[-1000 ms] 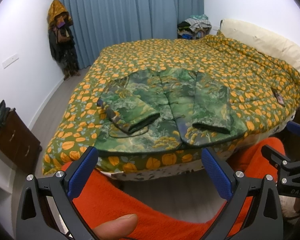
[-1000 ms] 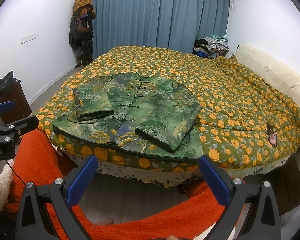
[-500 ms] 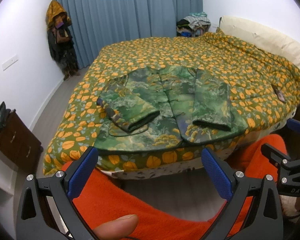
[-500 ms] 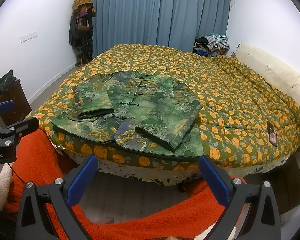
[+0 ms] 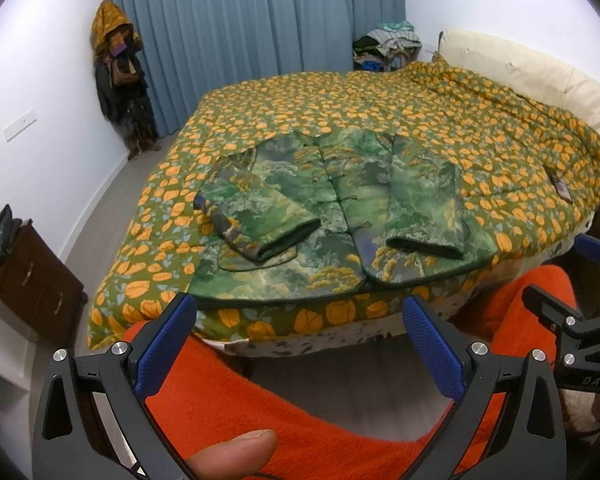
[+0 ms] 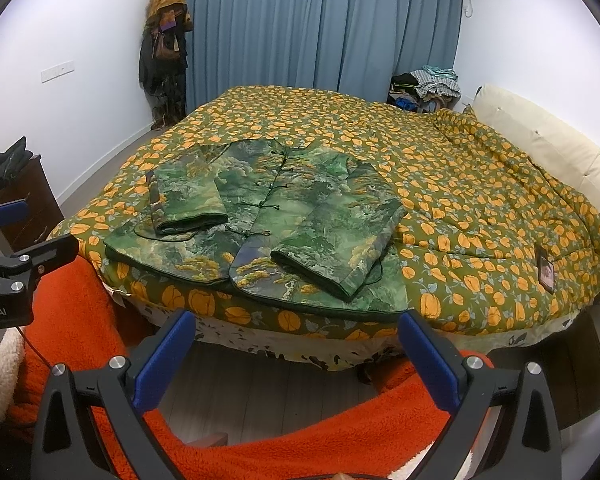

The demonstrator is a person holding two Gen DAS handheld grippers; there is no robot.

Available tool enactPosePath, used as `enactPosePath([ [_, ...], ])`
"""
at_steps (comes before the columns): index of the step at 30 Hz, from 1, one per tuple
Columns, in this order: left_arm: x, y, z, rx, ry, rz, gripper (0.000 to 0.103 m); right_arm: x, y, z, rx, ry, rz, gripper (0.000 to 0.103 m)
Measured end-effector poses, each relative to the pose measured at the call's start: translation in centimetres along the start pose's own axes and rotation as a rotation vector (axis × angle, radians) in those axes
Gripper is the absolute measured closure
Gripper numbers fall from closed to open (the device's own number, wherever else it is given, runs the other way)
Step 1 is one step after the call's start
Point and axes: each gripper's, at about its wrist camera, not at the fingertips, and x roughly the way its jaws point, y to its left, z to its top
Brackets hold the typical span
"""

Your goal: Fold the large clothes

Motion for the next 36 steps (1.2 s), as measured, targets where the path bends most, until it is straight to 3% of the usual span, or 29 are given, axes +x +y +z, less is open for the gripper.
enactPosePath([
  [36,0.36,-0.30,-0.13,0.019,0.023,0.002,0.000,0.53,0.01,-0.12,0.009,0.033,-0.014,0.000],
])
